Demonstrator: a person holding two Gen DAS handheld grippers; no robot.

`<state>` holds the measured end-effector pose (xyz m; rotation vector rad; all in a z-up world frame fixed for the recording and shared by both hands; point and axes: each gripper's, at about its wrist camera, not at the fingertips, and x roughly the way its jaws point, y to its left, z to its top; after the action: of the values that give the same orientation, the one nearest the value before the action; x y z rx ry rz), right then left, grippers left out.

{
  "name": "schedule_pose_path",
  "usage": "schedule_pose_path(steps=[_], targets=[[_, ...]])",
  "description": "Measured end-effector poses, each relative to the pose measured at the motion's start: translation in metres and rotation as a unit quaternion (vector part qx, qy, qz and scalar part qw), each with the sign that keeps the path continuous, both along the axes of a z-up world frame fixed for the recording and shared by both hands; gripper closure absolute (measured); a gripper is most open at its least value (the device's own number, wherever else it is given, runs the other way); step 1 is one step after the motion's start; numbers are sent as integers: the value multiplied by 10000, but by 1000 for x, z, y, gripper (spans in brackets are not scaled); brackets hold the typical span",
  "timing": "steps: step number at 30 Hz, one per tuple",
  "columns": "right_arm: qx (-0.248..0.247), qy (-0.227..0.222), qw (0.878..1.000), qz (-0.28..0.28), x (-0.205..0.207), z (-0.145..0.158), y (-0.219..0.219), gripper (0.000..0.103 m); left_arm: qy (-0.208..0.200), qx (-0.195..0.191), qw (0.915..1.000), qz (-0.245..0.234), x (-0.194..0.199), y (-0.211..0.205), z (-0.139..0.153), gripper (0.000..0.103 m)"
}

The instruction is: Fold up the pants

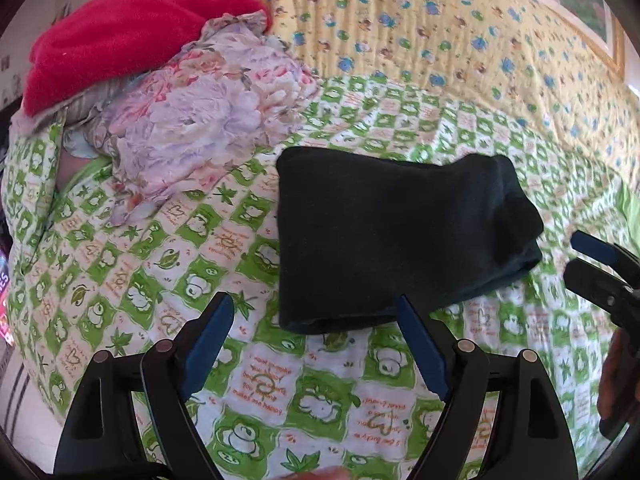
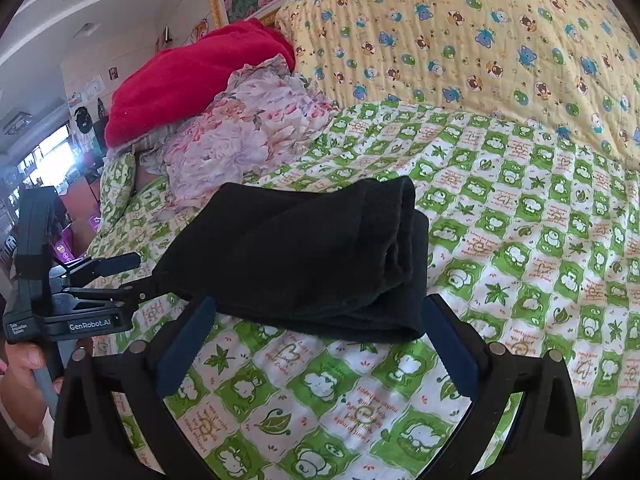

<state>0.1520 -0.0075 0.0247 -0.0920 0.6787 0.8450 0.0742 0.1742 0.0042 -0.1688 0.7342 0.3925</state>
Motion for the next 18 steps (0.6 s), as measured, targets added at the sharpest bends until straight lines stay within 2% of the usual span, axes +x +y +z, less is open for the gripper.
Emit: schedule_pose_path(steps=[3, 18], targets=[[-42, 38, 10000, 19, -2, -5, 1, 1, 37, 60, 10000, 0, -3, -4, -2, 15], [-299, 155, 9993, 191, -4, -18, 12, 1, 150, -23, 9999, 54, -4, -2, -13, 15]])
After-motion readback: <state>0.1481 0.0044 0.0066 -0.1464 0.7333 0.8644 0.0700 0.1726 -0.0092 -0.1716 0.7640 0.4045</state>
